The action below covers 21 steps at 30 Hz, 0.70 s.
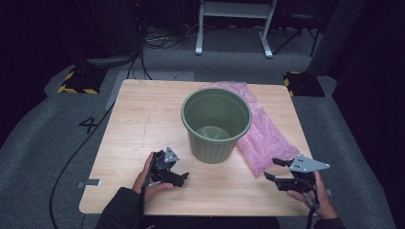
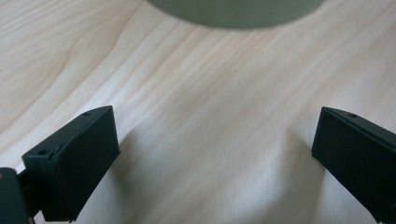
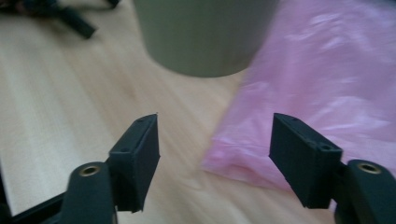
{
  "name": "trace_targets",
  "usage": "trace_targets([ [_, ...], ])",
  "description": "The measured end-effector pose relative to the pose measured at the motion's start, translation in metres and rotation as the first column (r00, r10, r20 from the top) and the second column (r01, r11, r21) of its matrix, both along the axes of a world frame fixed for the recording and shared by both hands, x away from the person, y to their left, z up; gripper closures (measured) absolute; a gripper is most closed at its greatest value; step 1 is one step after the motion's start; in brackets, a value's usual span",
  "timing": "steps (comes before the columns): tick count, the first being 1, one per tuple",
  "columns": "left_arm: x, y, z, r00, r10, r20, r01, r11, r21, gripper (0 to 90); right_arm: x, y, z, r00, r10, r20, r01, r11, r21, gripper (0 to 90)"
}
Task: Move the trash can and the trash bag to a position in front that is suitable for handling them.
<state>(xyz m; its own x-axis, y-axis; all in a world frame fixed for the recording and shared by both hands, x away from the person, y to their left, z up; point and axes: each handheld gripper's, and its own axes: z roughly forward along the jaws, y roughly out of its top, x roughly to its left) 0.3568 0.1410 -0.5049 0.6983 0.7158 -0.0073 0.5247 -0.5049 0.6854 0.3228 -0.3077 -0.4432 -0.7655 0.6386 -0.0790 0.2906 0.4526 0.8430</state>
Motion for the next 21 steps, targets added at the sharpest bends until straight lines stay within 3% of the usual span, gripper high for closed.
trace_targets([
  [2,-0.006,0.007,0.0,1.0,-0.002,0.0,0.002,1.0,0.0,0.2,0.003,-0.006,0.002,0.9994,-0.029,0.016,0.03,0.9995,-0.008,39.9],
  [3,-0.012,0.015,0.0,1.0,-0.003,0.001,0.003,1.0,0.001,0.2,0.012,-0.018,0.004,0.9955,-0.09,0.032,0.09,0.9957,-0.022,43.9],
  [4,-0.012,0.015,0.0,1.0,-0.003,0.001,0.003,1.0,0.001,0.2,0.012,-0.018,0.004,0.9955,-0.09,0.032,0.09,0.9957,-0.022,43.9],
  [6,-0.019,0.023,0.0,1.0,-0.002,0.0,0.002,1.0,0.001,0.2,0.028,-0.03,0.002,0.986,-0.158,0.052,0.161,0.9851,-0.059,45.5],
  [9,-0.024,0.028,0.0,1.0,0.0,0.001,0.0,1.0,0.002,0.2,0.037,-0.037,0.0,0.9823,-0.182,0.043,0.184,0.9817,-0.049,46.2],
  [10,-0.028,0.031,0.0,1.0,0.004,-0.002,-0.004,1.0,0.0,0.2,0.049,-0.043,-0.004,0.9759,-0.216,0.028,0.218,0.9736,-0.068,45.9],
  [12,-0.03,0.033,0.0,1.0,0.002,-0.001,-0.002,1.0,-0.003,0.2,0.054,-0.044,-0.006,0.9753,-0.22,0.02,0.221,0.9723,-0.076,45.5],
  [13,-0.031,0.034,0.0,1.0,0.0,0.001,0.0,1.0,-0.002,0.2,0.061,-0.046,-0.009,0.971,-0.239,0.013,0.239,0.9666,-0.092,45.1],
  [14,-0.034,0.037,-0.001,1.0,-0.002,0.001,0.002,1.0,-0.004,0.2,0.072,-0.05,-0.014,0.9693,-0.244,-0.03,0.242,0.9682,-0.065,45.6],
  [16,-0.035,0.039,-0.001,1.0,-0.006,0.002,0.006,1.0,-0.002,0.2,0.075,-0.051,-0.016,0.968,-0.248,-0.04,0.245,0.9675,-0.063,45.9],
  [17,-0.036,0.041,-0.001,0.9999,-0.012,0.003,0.012,0.9999,-0.002,0.2,0.085,-0.052,-0.023,0.9617,-0.264,-0.073,0.258,0.9626,-0.083,47.5],
  [21,-0.037,0.043,0.0,0.9999,-0.014,0.002,0.014,0.9999,0.0,0.2,0.094,-0.054,-0.038,0.9602,-0.231,-0.157,0.221,0.9721,-0.077,59.5],
])
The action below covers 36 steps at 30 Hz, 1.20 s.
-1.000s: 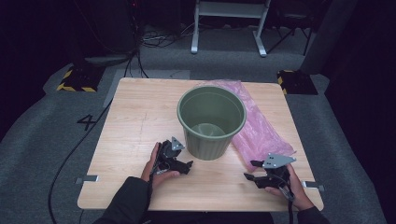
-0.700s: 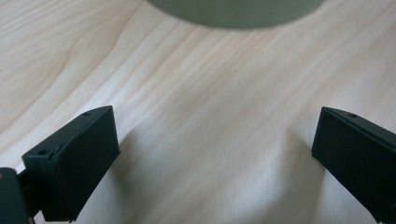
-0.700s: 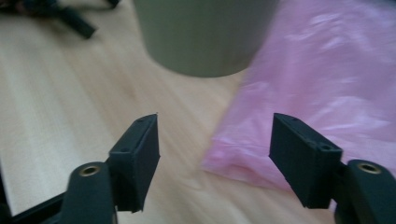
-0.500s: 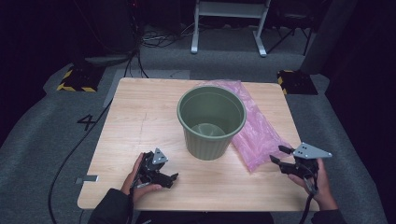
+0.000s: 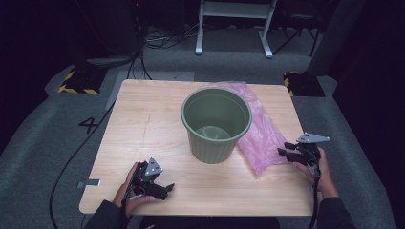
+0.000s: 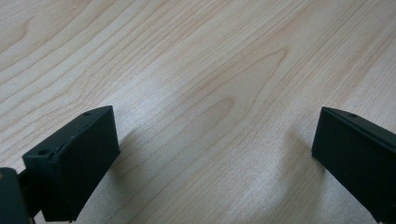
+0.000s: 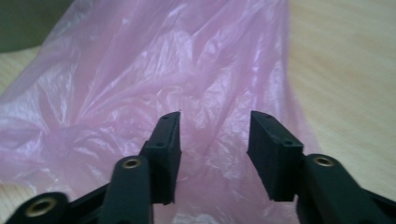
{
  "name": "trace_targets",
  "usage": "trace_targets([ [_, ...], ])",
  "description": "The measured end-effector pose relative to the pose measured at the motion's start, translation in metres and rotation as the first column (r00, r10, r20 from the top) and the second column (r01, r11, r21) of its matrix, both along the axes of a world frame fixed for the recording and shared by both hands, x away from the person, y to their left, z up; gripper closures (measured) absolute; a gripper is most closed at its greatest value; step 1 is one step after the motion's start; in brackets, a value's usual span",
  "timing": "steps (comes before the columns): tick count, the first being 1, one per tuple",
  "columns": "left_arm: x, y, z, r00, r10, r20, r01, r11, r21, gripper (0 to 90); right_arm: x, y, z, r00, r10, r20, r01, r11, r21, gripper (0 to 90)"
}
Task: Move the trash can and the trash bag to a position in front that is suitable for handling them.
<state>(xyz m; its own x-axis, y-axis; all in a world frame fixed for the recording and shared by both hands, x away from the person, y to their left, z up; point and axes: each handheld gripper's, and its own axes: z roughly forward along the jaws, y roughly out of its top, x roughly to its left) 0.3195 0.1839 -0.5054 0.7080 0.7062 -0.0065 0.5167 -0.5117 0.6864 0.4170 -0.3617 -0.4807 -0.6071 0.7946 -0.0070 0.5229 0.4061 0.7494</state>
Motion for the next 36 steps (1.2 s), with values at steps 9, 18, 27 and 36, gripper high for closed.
trace_targets([
  [9,0.001,-0.002,0.0,1.0,0.007,0.002,-0.007,1.0,0.001,0.1,-0.003,0.013,-0.013,0.992,0.113,-0.055,-0.113,0.9935,0.005,78.4],
  [18,0.002,-0.006,0.0,0.9999,0.016,-0.002,-0.016,0.9999,-0.002,0.1,-0.021,0.033,-0.013,0.9837,0.174,-0.045,-0.174,0.9847,-0.004,79.6],
  [27,0.004,-0.019,0.0,1.0,0.004,-0.001,-0.004,1.0,0.0,0.4,-0.054,0.079,-0.014,0.9597,0.279,-0.031,-0.28,0.9598,-0.021,79.1],
  [36,0.005,-0.034,0.002,0.9994,-0.033,0.01,0.033,0.9994,-0.009,8.9,-0.071,0.113,-0.014,0.9312,0.363,-0.035,-0.364,0.9311,-0.025,74.7],
])
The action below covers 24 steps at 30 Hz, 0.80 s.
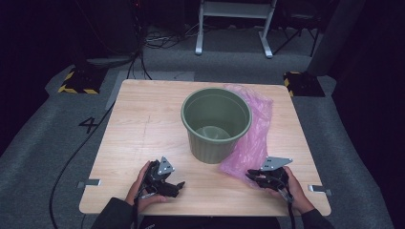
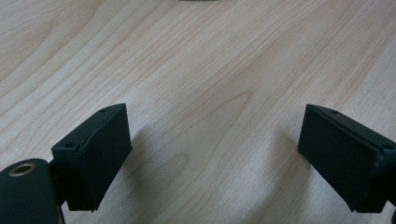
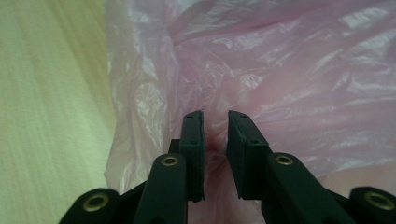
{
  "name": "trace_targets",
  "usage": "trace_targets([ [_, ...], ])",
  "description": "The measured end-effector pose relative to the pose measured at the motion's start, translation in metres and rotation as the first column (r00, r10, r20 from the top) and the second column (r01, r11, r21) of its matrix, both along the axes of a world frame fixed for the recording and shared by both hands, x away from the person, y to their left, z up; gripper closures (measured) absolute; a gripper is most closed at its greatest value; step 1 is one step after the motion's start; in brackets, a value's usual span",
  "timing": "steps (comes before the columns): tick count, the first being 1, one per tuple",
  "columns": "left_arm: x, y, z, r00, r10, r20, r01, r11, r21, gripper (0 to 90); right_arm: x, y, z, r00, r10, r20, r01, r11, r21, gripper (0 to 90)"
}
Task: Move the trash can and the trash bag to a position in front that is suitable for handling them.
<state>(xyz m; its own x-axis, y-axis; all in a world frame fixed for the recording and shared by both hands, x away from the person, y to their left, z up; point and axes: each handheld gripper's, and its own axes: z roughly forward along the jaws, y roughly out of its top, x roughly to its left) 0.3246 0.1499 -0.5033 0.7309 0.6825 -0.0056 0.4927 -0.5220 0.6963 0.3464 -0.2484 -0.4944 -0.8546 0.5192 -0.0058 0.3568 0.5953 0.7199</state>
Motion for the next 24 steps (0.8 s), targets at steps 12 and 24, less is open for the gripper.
trace_targets([
  [12,0.0,0.006,-0.001,0.9997,-0.022,0.006,0.022,0.9997,-0.007,8.8,-0.024,-0.014,0.034,0.9986,0.028,0.046,-0.031,0.9978,0.059,35.1],
  [24,0.015,-0.009,0.001,0.9997,0.024,0.002,-0.024,0.9996,-0.017,15.1,0.008,-0.072,0.04,0.9741,-0.167,0.152,0.169,0.9856,0.0,39.0],
])
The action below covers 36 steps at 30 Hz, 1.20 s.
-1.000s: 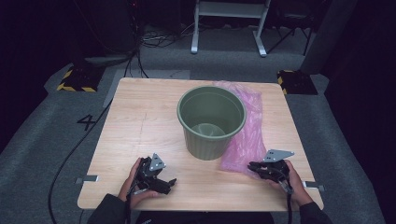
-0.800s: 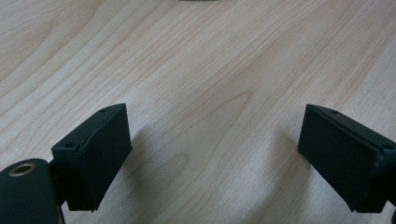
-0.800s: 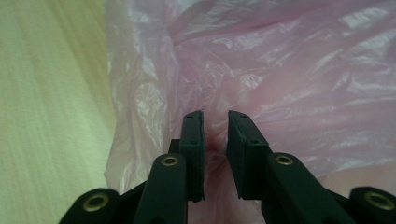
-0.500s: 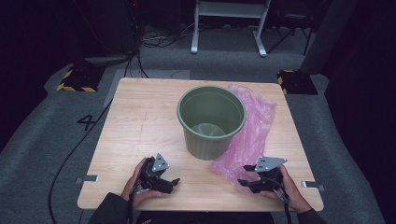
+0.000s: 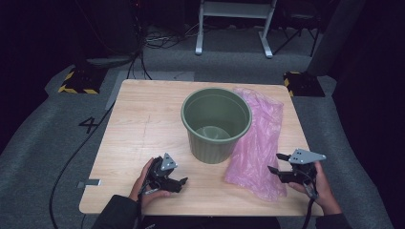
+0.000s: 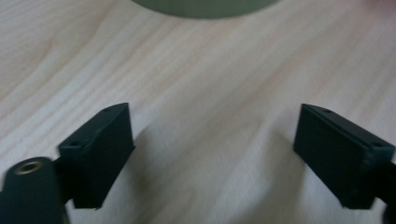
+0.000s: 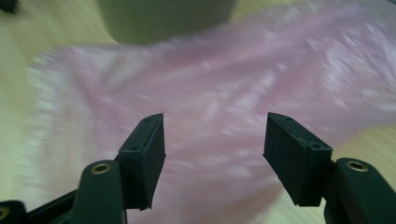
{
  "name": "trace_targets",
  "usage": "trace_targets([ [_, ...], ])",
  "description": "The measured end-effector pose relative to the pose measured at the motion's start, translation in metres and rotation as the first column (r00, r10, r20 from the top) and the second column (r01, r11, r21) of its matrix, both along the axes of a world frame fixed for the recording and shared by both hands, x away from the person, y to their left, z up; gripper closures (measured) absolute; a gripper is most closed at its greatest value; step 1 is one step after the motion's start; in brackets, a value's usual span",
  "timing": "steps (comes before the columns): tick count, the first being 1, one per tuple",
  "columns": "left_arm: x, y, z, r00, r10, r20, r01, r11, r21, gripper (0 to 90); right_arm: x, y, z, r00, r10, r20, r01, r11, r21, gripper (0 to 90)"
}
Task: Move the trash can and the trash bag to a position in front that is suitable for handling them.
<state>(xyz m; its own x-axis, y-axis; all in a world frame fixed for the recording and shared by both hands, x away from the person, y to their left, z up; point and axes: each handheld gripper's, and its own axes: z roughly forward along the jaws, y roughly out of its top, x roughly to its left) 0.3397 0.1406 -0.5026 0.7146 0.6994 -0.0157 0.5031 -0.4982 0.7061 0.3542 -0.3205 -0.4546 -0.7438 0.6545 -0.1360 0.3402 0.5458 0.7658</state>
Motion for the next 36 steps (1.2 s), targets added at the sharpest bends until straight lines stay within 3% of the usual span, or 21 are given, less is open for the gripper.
trace_targets([
  [1,0.006,-0.004,0.001,0.9998,0.009,-0.02,-0.01,0.9994,-0.032,15.4,0.004,-0.004,-0.003,0.9998,-0.015,-0.011,0.015,0.9999,0.007,38.7],
  [3,0.01,-0.007,0.001,0.9997,0.008,-0.023,-0.009,0.999,-0.045,15.3,0.01,-0.009,-0.006,0.9993,-0.02,-0.03,0.021,0.9996,0.017,38.2],
  [6,0.018,-0.017,0.001,0.9999,0.003,-0.015,-0.003,0.9992,-0.039,15.5,0.022,-0.02,-0.015,0.9982,-0.028,-0.054,0.029,0.9992,0.027,36.8],
  [7,0.023,-0.025,0.001,1.0,0.003,-0.002,-0.003,0.9994,-0.035,15.6,0.027,-0.024,-0.02,0.9966,-0.019,-0.08,0.022,0.9987,0.046,35.8],
  [12,0.032,-0.037,0.003,0.9995,0.021,0.023,-0.019,0.9984,-0.053,15.4,0.036,-0.022,-0.03,0.9929,0.007,-0.119,-0.001,0.9984,0.057,38.4],
  [13,0.036,-0.045,0.004,0.9978,0.058,0.032,-0.058,0.9982,-0.013,15.4,0.037,-0.019,-0.035,0.9906,0.027,-0.134,-0.021,0.9986,0.049,44.2],
  [16,0.039,-0.052,0.004,0.9953,0.09,0.033,-0.09,0.9959,-0.009,15.5,0.038,-0.013,-0.04,0.989,0.046,-0.141,-0.042,0.9986,0.033,49.1],
  [17,0.041,-0.056,0.003,0.9948,0.087,0.053,-0.087,0.9962,-0.002,15.6,0.038,-0.012,-0.041,0.9883,0.054,-0.143,-0.049,0.9981,0.037,50.8],
  [21,0.046,-0.06,0.001,0.9929,0.104,0.059,-0.104,0.9945,0.007,15.1,0.036,-0.008,-0.043,0.9871,0.082,-0.138,-0.076,0.9957,0.053,55.2],
  [28,0.058,-0.059,0.002,0.9903,0.129,0.05,-0.129,0.9916,-0.006,15.1,0.032,0.003,-0.043,0.9834,0.119,-0.137,-0.112,0.9921,0.056,55.5],
  [32,0.067,-0.056,0.003,0.9918,0.12,0.046,-0.119,0.9928,-0.008,15.3,0.025,0.018,-0.044,0.9831,0.127,-0.132,-0.121,0.9912,0.055,53.5],
  [35,0.067,-0.048,0.009,0.9938,0.106,0.036,-0.103,0.992,-0.074,15.8,0.021,0.03,-0.044,0.9814,0.139,-0.132,-0.132,0.9894,0.059,50.9],
  [36,0.067,-0.048,0.009,0.9938,0.106,0.036,-0.103,0.992,-0.074,15.8,0.021,0.03,-0.044,0.9814,0.139,-0.132,-0.132,0.9894,0.059,50.9],
])
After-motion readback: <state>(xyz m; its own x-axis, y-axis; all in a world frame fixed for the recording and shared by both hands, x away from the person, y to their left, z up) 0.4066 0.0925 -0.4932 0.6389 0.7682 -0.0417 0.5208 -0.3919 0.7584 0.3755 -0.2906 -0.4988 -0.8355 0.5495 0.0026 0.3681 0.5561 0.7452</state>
